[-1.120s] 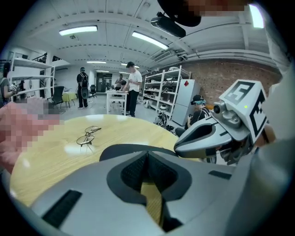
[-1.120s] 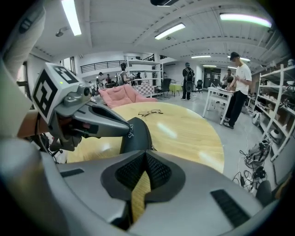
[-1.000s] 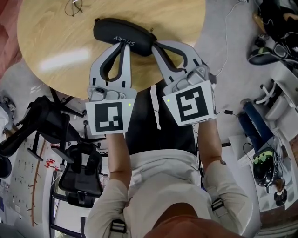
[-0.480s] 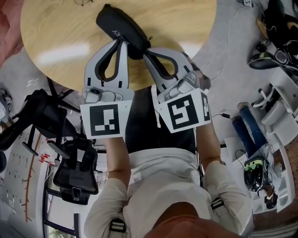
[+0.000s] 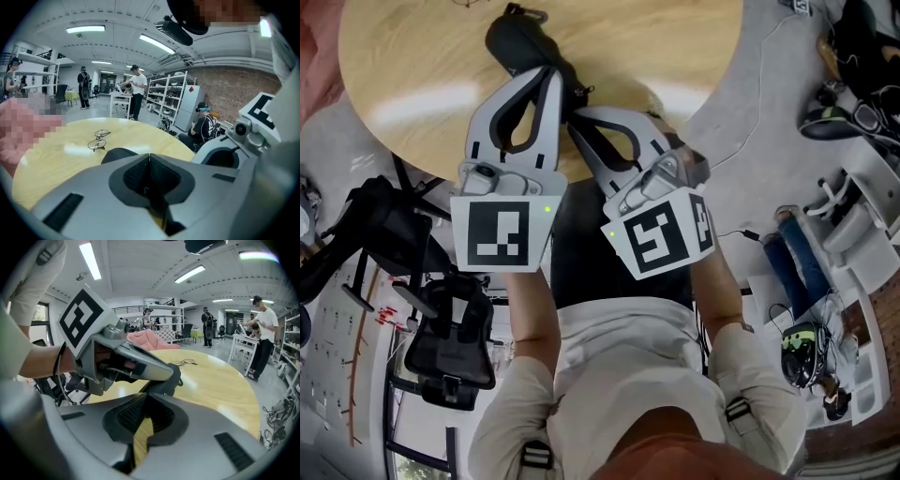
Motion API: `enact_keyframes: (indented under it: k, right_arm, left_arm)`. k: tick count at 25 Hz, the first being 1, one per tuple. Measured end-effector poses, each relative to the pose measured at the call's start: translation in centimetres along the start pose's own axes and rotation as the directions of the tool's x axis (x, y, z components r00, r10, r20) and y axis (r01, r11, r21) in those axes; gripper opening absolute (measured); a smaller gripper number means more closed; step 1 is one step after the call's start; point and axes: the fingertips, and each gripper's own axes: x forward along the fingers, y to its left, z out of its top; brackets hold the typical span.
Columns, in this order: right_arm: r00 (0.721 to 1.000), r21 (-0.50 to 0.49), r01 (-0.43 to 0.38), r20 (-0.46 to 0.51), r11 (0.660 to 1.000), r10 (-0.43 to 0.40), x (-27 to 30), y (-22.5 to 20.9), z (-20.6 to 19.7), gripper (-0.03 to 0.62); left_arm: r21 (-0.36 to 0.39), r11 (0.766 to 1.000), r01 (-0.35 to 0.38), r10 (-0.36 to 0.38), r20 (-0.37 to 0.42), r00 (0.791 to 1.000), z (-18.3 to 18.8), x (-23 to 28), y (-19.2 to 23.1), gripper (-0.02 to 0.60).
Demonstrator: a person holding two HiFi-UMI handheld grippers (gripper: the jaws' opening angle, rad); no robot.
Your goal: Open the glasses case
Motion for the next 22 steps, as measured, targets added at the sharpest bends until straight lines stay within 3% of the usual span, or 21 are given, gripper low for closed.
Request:
enact_keyframes:
  k: [6, 16, 19, 22]
  right_arm:
    - [1.0, -0.02, -0.007, -0.007, 1.0, 0.007, -0.5, -0.5, 0.2, 0.02]
    - [0.999, -0.128, -0.01, -0.052, 0.992, 0.004, -1.1, -2.2, -0.2, 0.021]
    - [0.997, -0.184, -0.042, -0.075, 0.982, 0.028, -0.7, -2.0, -0.6, 0.079]
    - [0.996, -0.216, -0.054, -0.082, 0.975, 0.036, -0.6, -2.0, -0.7, 0.083]
  left_arm:
    - [0.035, 0.999, -0.023, 0.023, 0.001, 1.0, 0.0, -0.2, 0.1, 0.02]
    - [0.007, 0.999, -0.045, 0.045, -0.007, 0.999, -0.5, -1.0, 0.8, 0.02]
    - [-0.005, 0.999, -0.044, 0.044, -0.003, 0.999, -0.5, -1.0, 0.8, 0.02]
    - [-0.013, 0.999, -0.045, 0.045, -0.002, 0.999, -0.6, -1.0, 0.9, 0.02]
